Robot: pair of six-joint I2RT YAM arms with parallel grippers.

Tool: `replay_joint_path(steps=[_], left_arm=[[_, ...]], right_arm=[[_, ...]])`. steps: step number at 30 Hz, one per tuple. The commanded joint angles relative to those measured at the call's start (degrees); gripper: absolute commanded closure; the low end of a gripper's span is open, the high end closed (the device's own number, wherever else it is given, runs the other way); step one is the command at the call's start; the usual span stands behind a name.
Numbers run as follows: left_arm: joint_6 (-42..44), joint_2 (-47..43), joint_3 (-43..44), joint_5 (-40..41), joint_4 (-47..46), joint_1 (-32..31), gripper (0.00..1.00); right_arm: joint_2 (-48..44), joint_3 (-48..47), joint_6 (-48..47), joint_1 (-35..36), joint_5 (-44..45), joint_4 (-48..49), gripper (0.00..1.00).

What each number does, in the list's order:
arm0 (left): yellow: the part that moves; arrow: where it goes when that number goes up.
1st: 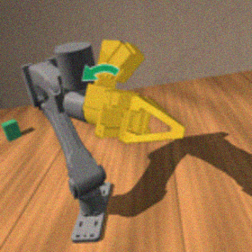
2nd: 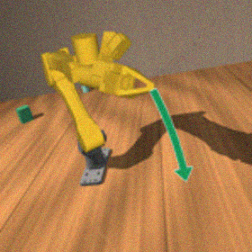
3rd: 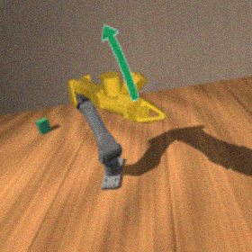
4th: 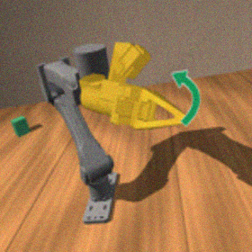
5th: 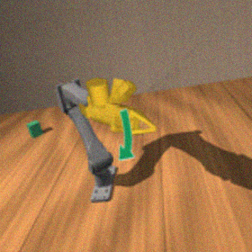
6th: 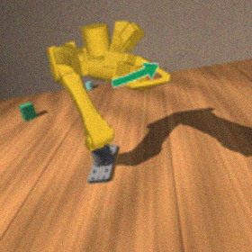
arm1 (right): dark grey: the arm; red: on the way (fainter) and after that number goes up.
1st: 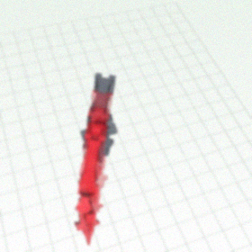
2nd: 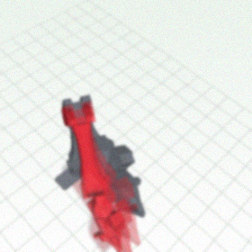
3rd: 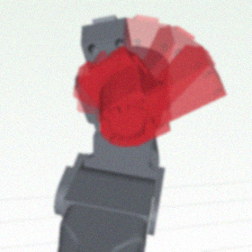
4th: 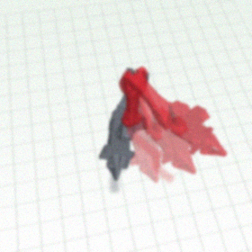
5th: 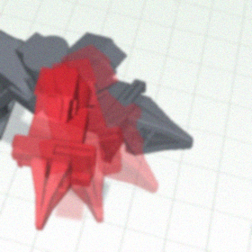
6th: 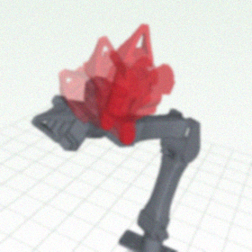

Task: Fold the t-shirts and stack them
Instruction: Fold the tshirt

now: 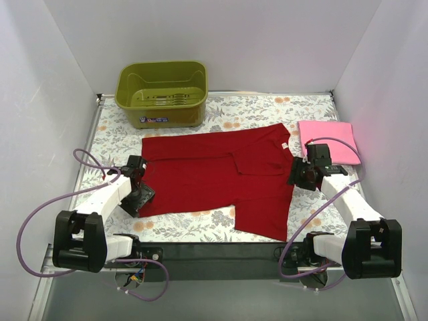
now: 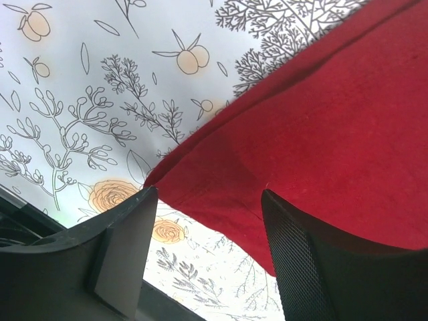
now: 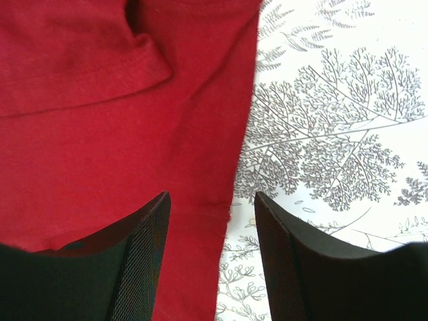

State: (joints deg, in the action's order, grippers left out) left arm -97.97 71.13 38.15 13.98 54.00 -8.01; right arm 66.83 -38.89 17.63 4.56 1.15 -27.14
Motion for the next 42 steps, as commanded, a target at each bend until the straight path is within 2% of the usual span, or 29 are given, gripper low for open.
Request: replay_joint_path(steps=[1, 3, 6, 10, 11, 14, 16, 18, 22, 33, 36, 37, 39, 42], left_arm=[[-1.9, 1.3, -0.1, 1.1, -0.4, -0.3, 0.42], [-1.8, 1.7, -0.3, 1.1, -0.7, -0.3, 0.42], [-1.5, 3.6, -0.4, 1.1, -1.3, -0.3, 0.49], [-0.9, 4.7, -0.1, 1.1, -1.4, -0.3, 0.67], [-0.7, 4.5, -0.2, 1.1, -1.7, -0.3, 0.78], [-0.3, 3.9, -0.2, 1.0, -1.9, -0.3, 0.93], [-0.1, 4.1, -0.4, 0.7, -2.2, -0.3, 0.97], [0.1, 4.5, -0.6, 0.4, -2.8, -0.3, 0.98], [0.3, 4.5, -0.7, -0.1, -3.5, -0.3, 0.99], [0.4, 2.5, -0.8, -0.4, -3.5, -0.3, 0.99], [0.2, 1.6, -0.8, -0.7, -3.5, -0.3, 1.0], [0.1, 1.4, -0.8, -0.7, -3.3, -0.3, 1.0], [0.1, 0.5, -0.8, -0.7, -3.1, -0.3, 1.0], [0.1, 0.0, -0.5, -0.7, -3.1, -0.3, 1.0]], right_arm=[[-0.5, 0.5, 0.2, -0.9, -0.5, 0.3, 0.49], [-0.6, 0.4, 0.2, -1.0, -0.7, 0.3, 0.49], [-0.5, 0.7, 0.5, -1.4, -2.4, 0.2, 0.49], [-0.9, 2.5, 0.7, -1.5, -3.0, -0.4, 0.52], [-1.9, 2.9, 0.7, -1.5, -2.8, -0.5, 0.52], [-2.9, 4.3, 0.8, -1.5, -1.7, -1.6, 0.51], [-2.6, 4.7, 0.8, -1.5, -2.8, -2.0, 0.52], [-1.9, 5.3, 1.2, -1.5, -4.3, -2.0, 0.53], [-0.6, 6.2, 1.7, -1.5, -6.9, -0.3, 0.62], [2.5, 9.7, 2.4, -1.5, -8.4, 2.4, 0.67], [1.8, 10.0, 2.0, -1.5, -7.7, 2.0, 0.8], [1.2, 9.7, 1.9, -1.5, -7.4, 1.9, 0.87], [0.5, 9.1, 2.0, -1.5, -6.9, 1.2, 0.96], [-0.6, 7.2, 1.7, -1.6, -6.4, 0.2, 0.99]])
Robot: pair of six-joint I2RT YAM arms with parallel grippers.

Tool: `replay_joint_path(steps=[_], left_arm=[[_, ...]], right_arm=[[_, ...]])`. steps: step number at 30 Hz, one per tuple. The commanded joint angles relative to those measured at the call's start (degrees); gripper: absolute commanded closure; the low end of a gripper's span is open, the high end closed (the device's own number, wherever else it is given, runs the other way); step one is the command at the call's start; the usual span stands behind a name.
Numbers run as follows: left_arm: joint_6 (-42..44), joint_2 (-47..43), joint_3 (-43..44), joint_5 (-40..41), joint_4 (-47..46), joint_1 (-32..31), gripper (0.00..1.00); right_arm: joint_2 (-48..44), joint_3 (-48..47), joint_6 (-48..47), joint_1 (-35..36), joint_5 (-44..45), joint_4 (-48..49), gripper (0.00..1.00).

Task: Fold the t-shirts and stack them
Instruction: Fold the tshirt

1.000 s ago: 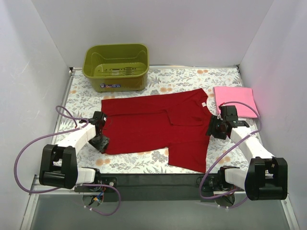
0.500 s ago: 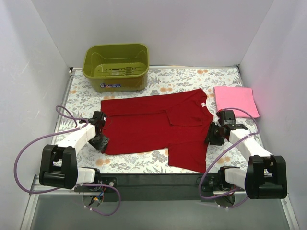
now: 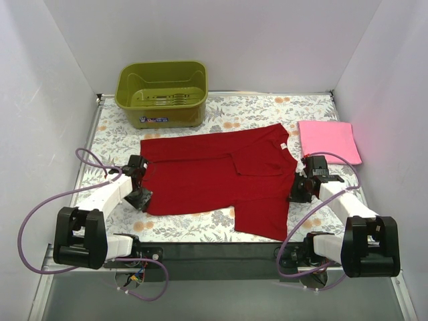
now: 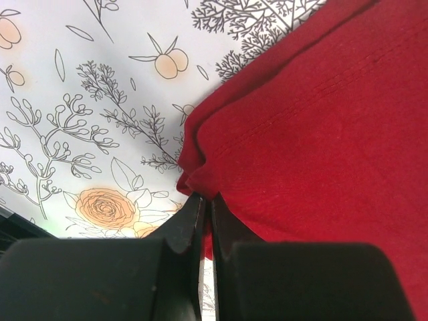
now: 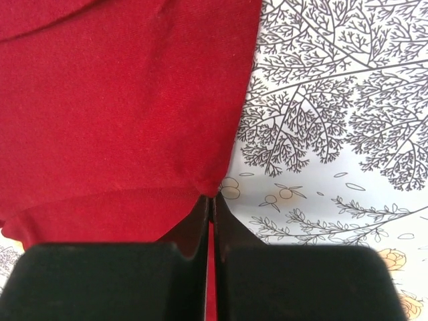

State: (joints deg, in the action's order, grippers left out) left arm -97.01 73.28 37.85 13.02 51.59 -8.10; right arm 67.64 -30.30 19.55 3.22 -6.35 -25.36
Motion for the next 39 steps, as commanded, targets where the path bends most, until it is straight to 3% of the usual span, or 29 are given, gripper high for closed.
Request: replay_joint_path(steps=[1, 15, 39], left_arm=[[-0.8, -2.2, 0.0, 0.3, -0.4, -0.1, 1.0], [4.0, -1.8, 7.2, 4.8, 0.5, 0.3, 1.0], [10.0, 8.5, 13.2, 2.7, -8.1, 4.6, 1.0]], right_arm=[[-2.1, -2.2, -0.2, -0.2, 1.3, -2.6, 0.99], [0.8, -14.8, -3.5, -0.3, 3.2, -7.6, 0.99], [15.2, -27.3, -4.3, -0.2, 2.0, -7.8, 0.99]])
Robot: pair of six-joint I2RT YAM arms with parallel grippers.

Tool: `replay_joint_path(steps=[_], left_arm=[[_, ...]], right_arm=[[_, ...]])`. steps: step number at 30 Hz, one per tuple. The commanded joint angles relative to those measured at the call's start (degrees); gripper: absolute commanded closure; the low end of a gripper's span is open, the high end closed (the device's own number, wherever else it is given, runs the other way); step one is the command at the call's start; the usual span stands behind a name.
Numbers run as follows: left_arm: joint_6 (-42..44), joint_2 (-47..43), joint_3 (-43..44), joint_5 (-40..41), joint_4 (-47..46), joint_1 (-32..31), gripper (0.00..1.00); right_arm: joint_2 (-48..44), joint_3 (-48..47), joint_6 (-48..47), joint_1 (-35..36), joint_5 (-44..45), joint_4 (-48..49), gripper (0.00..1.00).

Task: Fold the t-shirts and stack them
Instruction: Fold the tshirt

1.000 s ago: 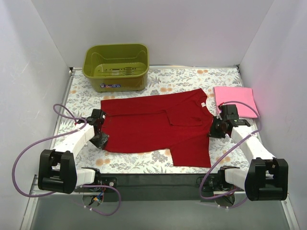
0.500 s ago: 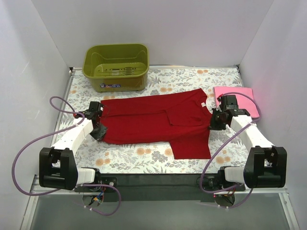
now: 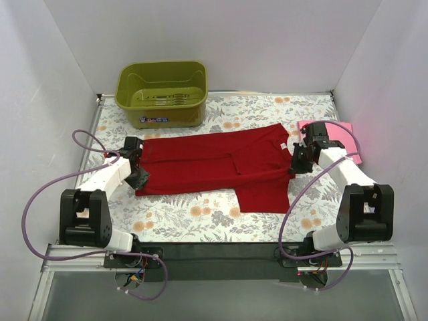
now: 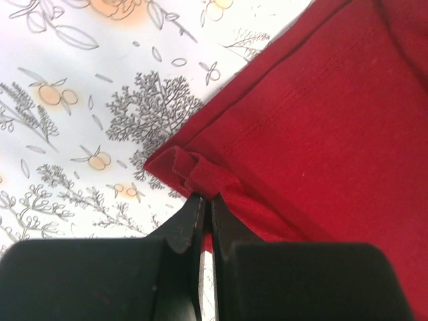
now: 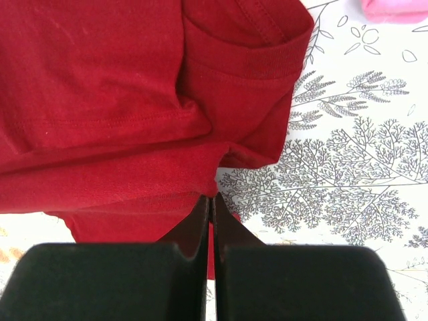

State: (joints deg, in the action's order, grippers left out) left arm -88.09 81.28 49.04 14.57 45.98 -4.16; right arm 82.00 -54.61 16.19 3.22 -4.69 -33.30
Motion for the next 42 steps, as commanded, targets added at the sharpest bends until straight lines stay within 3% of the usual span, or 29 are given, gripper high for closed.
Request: replay_joint_path(steps=[1, 17, 24, 31, 34, 41, 42], left_arm=[[1.3, 0.8, 2.3, 1.3, -2.6, 0.7, 1.0], [2.8, 2.9, 4.2, 0.8, -5.2, 1.0, 1.0], [2.7, 4.8, 1.5, 0.4, -11.3, 1.1, 0.98], [4.0, 6.1, 1.5, 1.4, -14.8, 1.1, 0.91], [4.2, 6.1, 1.3, 1.3, -15.3, 1.1, 0.8], [5.7, 0.2, 1.9, 0.3, -13.8, 1.1, 0.47], [5.7, -1.4, 1.9, -0.6, -13.3, 1.1, 0.37]], right_arm=[[1.1, -3.2, -1.0, -0.2, 0.2, 0.3, 0.99], [4.5, -6.0, -0.9, -0.2, -0.2, 0.3, 0.95], [5.8, -3.3, -0.3, -0.2, 0.8, 4.7, 0.94], [7.3, -2.7, 0.6, -0.2, 2.2, 7.5, 0.88], [7.9, -2.7, 0.7, -0.1, 2.1, 8.3, 0.83], [0.8, -0.7, 0.8, -0.1, 1.7, 7.2, 0.53], [-0.2, 0.7, 0.8, -0.2, 1.5, 6.8, 0.51]])
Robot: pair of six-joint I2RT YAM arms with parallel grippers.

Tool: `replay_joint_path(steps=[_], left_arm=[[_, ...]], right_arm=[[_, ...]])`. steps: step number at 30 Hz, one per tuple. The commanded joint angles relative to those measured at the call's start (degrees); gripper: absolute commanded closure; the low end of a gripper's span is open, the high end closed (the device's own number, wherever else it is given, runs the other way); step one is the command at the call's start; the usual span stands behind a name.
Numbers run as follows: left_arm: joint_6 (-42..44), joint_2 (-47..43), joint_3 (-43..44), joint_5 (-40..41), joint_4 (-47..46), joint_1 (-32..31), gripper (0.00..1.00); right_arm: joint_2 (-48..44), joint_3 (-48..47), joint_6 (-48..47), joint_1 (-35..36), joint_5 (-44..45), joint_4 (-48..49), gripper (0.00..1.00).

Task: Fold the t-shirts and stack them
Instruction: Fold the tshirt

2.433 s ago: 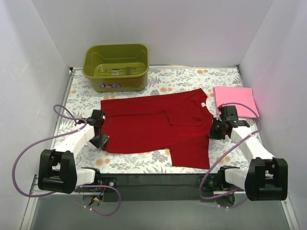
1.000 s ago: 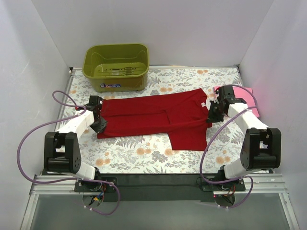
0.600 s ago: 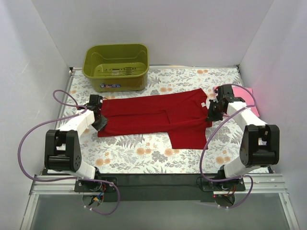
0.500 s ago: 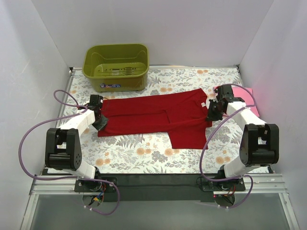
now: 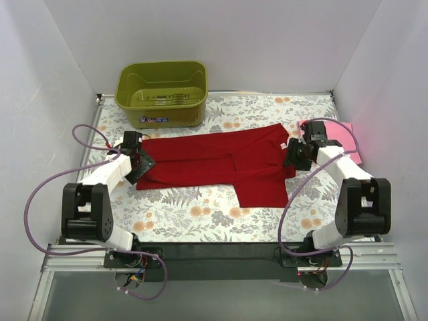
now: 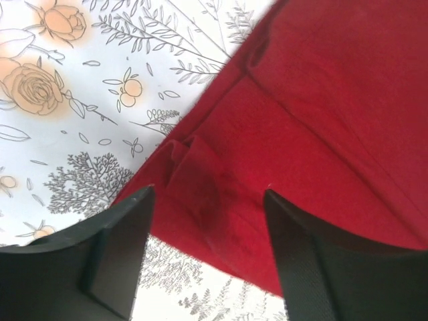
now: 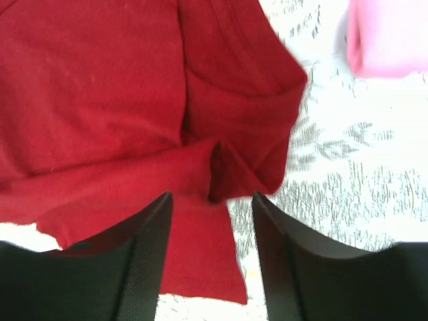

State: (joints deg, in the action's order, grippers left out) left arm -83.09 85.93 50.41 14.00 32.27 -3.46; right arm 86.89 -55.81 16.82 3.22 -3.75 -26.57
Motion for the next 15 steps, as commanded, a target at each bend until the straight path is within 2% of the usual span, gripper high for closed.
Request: replay_joint_path(steps=[1, 2, 5, 8, 11, 12, 14, 15], left_arm=[[0.7, -7.4, 0.2, -0.5, 0.8, 0.3, 0.34], [0.8, -10.4, -0.6, -2.6, 1.6, 0.0, 0.29], [-0.3, -16.1, -2.2, -6.9, 3.1, -1.6, 0.27], [-4.9, -20.4, -5.2, -12.4, 3.7, -7.2, 0.26], [-10.0, -21.7, -6.8, -13.9, 3.4, -16.5, 0.25], [-12.9, -21.2, -6.7, -13.9, 3.4, -21.6, 0.25], [-15.6, -19.7, -5.7, -13.5, 2.6, -26.4, 0.26], [-17.5, -17.5, -5.1, -13.0, 2.4, -30.8, 0.27]], right_arm=[[-6.1, 3.0, 0.1, -0.2, 0.4, -0.5, 0.5], [-8.1, 5.2, 0.1, -0.2, 0.5, -1.3, 0.49], [-11.6, 9.1, 0.0, -0.2, -0.3, -1.9, 0.49], [-15.0, 14.0, 0.7, -0.1, -2.8, -2.1, 0.5], [-18.0, 17.8, 0.9, -0.2, -2.8, -2.3, 0.5], [-18.5, 18.5, 1.0, -0.2, -2.5, -2.3, 0.5], [-19.4, 20.0, 1.0, -0.2, -2.6, -2.6, 0.5], [-19.7, 20.4, 1.1, -0.2, -2.8, -2.7, 0.5]])
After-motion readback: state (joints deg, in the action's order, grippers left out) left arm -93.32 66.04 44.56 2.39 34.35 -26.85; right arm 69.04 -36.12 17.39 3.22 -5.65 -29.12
